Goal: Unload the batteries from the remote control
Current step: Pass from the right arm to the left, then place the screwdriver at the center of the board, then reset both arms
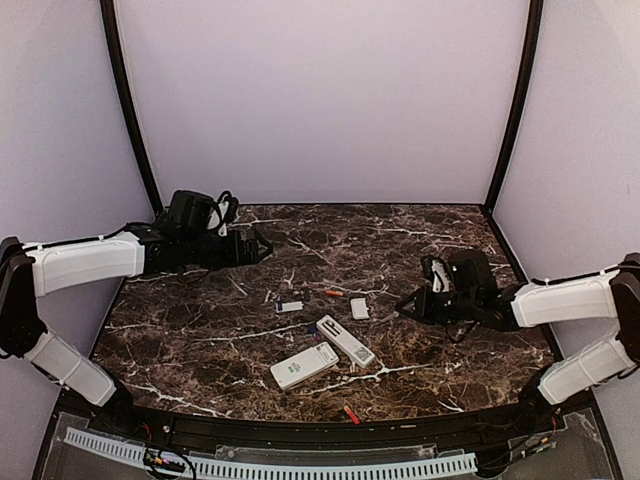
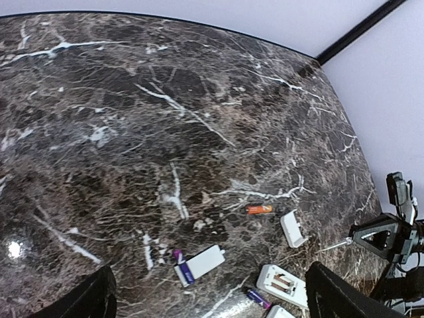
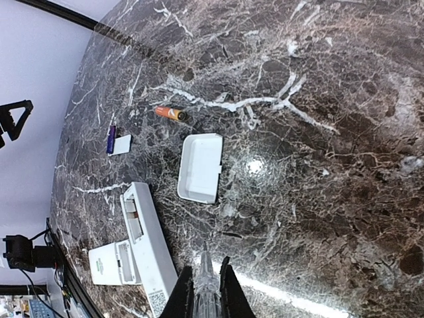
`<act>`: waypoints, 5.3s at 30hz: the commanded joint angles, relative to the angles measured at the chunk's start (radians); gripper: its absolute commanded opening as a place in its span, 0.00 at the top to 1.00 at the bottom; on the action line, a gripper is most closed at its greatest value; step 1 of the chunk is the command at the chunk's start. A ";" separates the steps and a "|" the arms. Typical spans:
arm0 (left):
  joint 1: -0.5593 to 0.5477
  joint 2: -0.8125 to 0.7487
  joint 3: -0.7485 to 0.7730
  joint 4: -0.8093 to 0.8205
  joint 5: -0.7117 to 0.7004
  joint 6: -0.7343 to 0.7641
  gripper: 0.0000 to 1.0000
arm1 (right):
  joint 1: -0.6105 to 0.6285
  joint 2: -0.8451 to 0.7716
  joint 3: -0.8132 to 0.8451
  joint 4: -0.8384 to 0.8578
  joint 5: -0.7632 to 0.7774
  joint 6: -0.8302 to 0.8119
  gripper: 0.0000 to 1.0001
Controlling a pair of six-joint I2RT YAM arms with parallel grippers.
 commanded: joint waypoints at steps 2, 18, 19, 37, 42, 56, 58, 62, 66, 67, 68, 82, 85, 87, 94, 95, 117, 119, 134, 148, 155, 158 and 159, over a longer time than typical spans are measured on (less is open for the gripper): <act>0.098 -0.117 -0.116 0.059 -0.037 -0.035 0.01 | -0.004 0.095 0.026 0.051 -0.044 0.005 0.93; 0.158 -0.237 -0.230 0.096 -0.076 -0.020 0.01 | -0.005 0.090 0.077 -0.102 0.045 -0.054 0.41; 0.160 -0.237 -0.229 0.095 -0.074 -0.018 0.01 | -0.004 0.081 0.082 -0.125 0.058 -0.061 0.37; -0.111 -0.051 -0.134 0.355 0.453 0.234 0.10 | 0.031 0.004 0.224 0.011 -0.316 -0.086 0.21; -0.249 0.078 -0.020 0.307 0.458 0.322 0.10 | 0.108 0.072 0.324 -0.031 -0.358 -0.118 0.22; -0.312 0.153 0.039 0.232 0.580 0.358 0.60 | 0.141 0.131 0.374 -0.038 -0.367 -0.118 0.24; -0.315 0.162 0.042 0.235 0.587 0.349 0.68 | 0.141 0.135 0.376 -0.038 -0.367 -0.118 0.24; -0.324 0.177 0.046 0.239 0.593 0.339 0.71 | 0.141 0.137 0.377 -0.035 -0.368 -0.116 0.24; -0.326 0.177 0.043 0.240 0.579 0.334 0.87 | 0.141 0.132 0.373 -0.035 -0.356 -0.115 0.24; -0.326 0.175 0.042 0.241 0.564 0.331 0.92 | 0.141 0.129 0.370 -0.035 -0.350 -0.114 0.24; -0.326 0.172 0.036 0.242 0.552 0.330 0.93 | 0.141 0.128 0.365 -0.038 -0.338 -0.111 0.24; -0.249 0.074 -0.136 0.220 0.306 0.227 1.00 | 0.065 -0.034 0.205 0.154 -0.233 -0.011 0.13; -0.201 0.021 -0.189 0.188 0.229 0.174 1.00 | 0.040 -0.080 0.169 0.125 -0.181 -0.014 0.13; -0.163 0.000 -0.222 0.146 0.175 0.120 1.00 | 0.026 -0.107 0.145 0.088 -0.129 -0.015 0.13; -0.072 -0.045 -0.298 0.042 0.000 -0.023 0.99 | 0.000 -0.200 0.067 0.026 0.005 -0.033 0.08; -0.062 -0.043 -0.300 0.023 -0.006 -0.039 0.99 | -0.004 -0.210 0.058 0.021 0.011 -0.036 0.08; 0.046 -0.127 -0.253 -0.036 -0.094 0.025 0.24 | -0.095 -0.199 0.059 -0.083 0.087 -0.214 0.01; 0.101 -0.157 -0.234 -0.044 -0.116 0.066 0.22 | -0.140 -0.186 0.068 -0.082 0.082 -0.280 0.01; 0.582 -0.417 -0.521 0.507 -0.207 0.312 0.06 | -0.658 -0.233 0.045 0.053 0.016 -0.536 0.01; 0.583 -0.288 -0.648 0.801 -0.168 0.407 0.01 | -0.691 -0.229 -0.238 0.610 0.173 -0.674 0.01; 0.582 -0.252 -0.644 0.828 -0.121 0.388 0.01 | -0.691 -0.249 -0.254 0.621 0.179 -0.672 0.01; 0.582 -0.246 -0.644 0.834 -0.117 0.386 0.01 | -0.692 -0.247 -0.253 0.620 0.176 -0.672 0.01; 0.581 -0.243 -0.643 0.834 -0.125 0.381 0.01 | -0.691 -0.247 -0.252 0.620 0.177 -0.672 0.01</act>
